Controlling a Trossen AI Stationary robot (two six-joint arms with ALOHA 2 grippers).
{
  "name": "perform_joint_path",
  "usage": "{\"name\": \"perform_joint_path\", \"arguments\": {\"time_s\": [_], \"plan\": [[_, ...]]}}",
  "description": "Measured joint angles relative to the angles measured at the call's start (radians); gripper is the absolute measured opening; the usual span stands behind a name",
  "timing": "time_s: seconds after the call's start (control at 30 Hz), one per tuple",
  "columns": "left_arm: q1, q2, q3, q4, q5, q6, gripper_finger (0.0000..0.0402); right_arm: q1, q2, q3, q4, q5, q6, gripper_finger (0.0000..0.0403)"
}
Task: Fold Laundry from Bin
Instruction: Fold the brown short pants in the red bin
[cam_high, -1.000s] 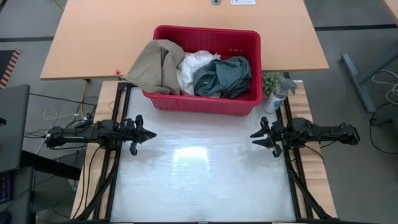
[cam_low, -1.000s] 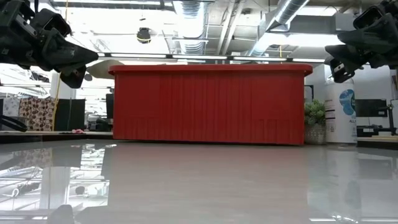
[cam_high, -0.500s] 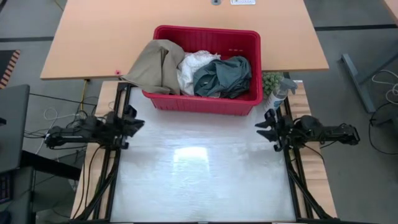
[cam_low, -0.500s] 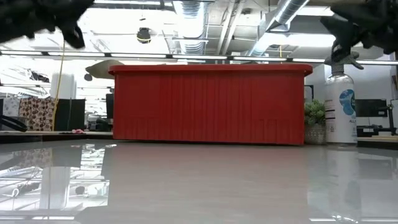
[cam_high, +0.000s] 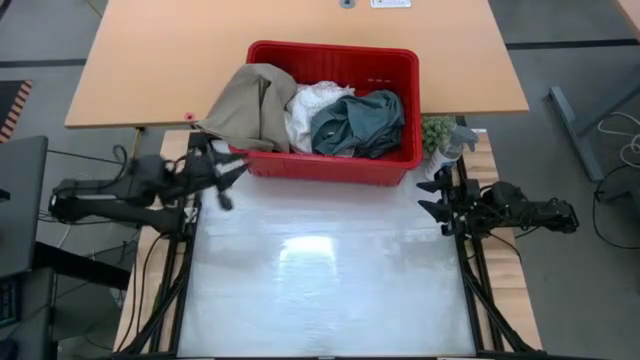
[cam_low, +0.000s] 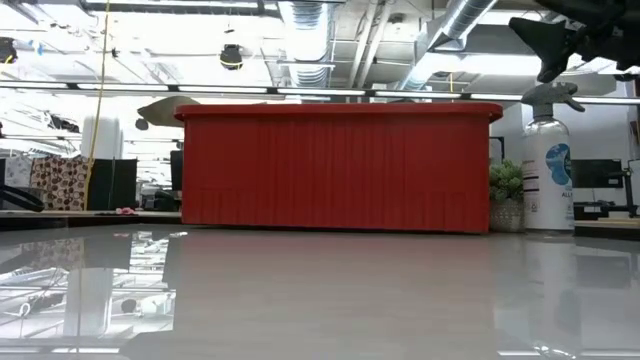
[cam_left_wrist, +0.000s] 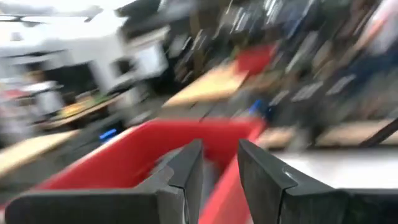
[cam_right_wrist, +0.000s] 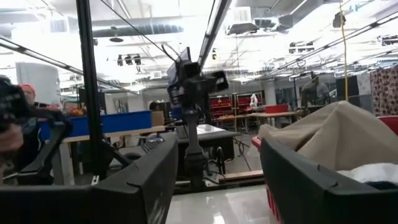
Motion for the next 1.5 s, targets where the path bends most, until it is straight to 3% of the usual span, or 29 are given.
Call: {"name": "perform_joint_path", "arguments": {"time_s": [0.13,0.27,0.4,0.57,0.73,0.9,1.1,1.27,1.5], "plan": [[0.021,0.231,0.25,-0.164,-0.166,0.201,0.0093,0.0,0.0,0.0,-0.02,0.001,-0.001,0.0256],[0.107,0.428,0.502,-0.358,-0.165,0.282,0.0093,0.0,0.0,0.0,-0.073,0.0,0.0,0.0256],[0.256,0.596,0.733,-0.57,-0.039,0.305,0.0093,0.001,0.0,0.0,-0.11,0.0,-0.001,0.0256],[0.497,0.775,0.985,-0.757,0.219,0.297,0.0093,0.001,0.0,0.0,-0.135,0.0,-0.001,0.0256],[0.682,0.956,1.173,-0.878,0.221,0.294,0.0093,0.001,0.0,0.0,-0.168,-0.008,-0.001,0.0256],[0.772,1.099,1.255,-0.934,0.194,0.312,0.0093,0.001,0.0,0.0,-0.187,-0.008,-0.004,0.0256],[0.797,1.208,1.255,-0.99,0.068,0.532,0.0093,0.002,0.0,0.0,-0.187,-0.009,-0.021,0.0256],[0.794,1.242,1.255,-1.022,-0.003,0.676,0.0093,0.002,0.0,0.0,-0.2,-0.01,-0.021,0.0256],[0.781,1.231,1.255,-1.021,-0.026,0.778,0.0093,0.002,0.0,0.0,-0.23,-0.011,-0.027,0.0256]]}}
